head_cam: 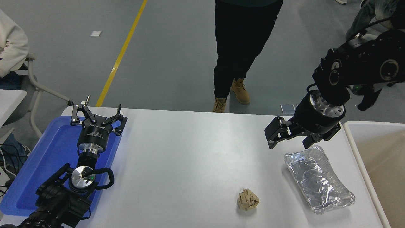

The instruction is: Pick up foil plate and place in dustbin

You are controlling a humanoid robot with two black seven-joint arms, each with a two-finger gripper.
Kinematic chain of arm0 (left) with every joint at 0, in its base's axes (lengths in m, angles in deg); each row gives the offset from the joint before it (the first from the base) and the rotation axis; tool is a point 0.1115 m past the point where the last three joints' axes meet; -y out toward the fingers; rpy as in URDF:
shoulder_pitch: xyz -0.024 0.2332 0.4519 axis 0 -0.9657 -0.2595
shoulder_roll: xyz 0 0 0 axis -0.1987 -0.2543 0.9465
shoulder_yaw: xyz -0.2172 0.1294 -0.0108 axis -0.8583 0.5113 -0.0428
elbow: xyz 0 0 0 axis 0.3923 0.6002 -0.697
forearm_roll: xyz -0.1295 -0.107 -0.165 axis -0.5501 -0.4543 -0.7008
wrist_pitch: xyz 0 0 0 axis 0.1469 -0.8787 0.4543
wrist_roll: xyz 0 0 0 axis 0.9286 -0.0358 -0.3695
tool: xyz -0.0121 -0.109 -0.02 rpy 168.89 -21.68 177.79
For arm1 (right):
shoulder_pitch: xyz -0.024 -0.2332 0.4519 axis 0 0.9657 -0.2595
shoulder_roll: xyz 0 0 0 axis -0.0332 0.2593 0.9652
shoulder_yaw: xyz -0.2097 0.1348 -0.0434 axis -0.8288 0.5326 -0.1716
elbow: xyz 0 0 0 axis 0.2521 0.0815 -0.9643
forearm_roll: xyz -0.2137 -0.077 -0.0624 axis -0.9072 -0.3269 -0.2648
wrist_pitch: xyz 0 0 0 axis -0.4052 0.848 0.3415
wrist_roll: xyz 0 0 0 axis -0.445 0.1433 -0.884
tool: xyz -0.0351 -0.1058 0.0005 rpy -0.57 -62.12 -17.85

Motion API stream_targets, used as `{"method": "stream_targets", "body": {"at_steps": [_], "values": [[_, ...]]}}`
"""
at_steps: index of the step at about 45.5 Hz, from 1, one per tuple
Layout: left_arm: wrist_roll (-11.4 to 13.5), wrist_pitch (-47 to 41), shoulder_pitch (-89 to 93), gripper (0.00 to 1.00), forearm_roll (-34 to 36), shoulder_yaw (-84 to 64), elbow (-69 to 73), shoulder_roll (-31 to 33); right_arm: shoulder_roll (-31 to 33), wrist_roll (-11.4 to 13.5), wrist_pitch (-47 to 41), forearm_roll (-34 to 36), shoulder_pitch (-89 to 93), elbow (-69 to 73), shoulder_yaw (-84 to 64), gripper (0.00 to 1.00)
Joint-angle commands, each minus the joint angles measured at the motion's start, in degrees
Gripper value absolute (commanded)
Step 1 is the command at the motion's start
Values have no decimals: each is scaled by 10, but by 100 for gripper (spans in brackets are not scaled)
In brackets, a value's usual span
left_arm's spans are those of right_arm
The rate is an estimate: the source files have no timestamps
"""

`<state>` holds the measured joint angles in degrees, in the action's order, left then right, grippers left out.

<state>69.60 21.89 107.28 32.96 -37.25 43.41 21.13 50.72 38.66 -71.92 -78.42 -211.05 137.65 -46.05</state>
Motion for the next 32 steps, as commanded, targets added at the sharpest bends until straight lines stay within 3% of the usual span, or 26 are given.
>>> {"method": "stream_targets", "body": {"at_steps": [1,7,13,32], "values": [[0,0,0,100,0,0,1,0,102,-1,29,-148,68,-12,3,100],[0,0,0,100,0,0,0,0,167,-1,72,-232,143,-43,14,100],[0,0,0,100,0,0,0,0,192,-1,125,-283,225,-75,48,100],[0,0,0,100,0,0,1,0,186,-1,227,-368,459,-244,169,100]]}}
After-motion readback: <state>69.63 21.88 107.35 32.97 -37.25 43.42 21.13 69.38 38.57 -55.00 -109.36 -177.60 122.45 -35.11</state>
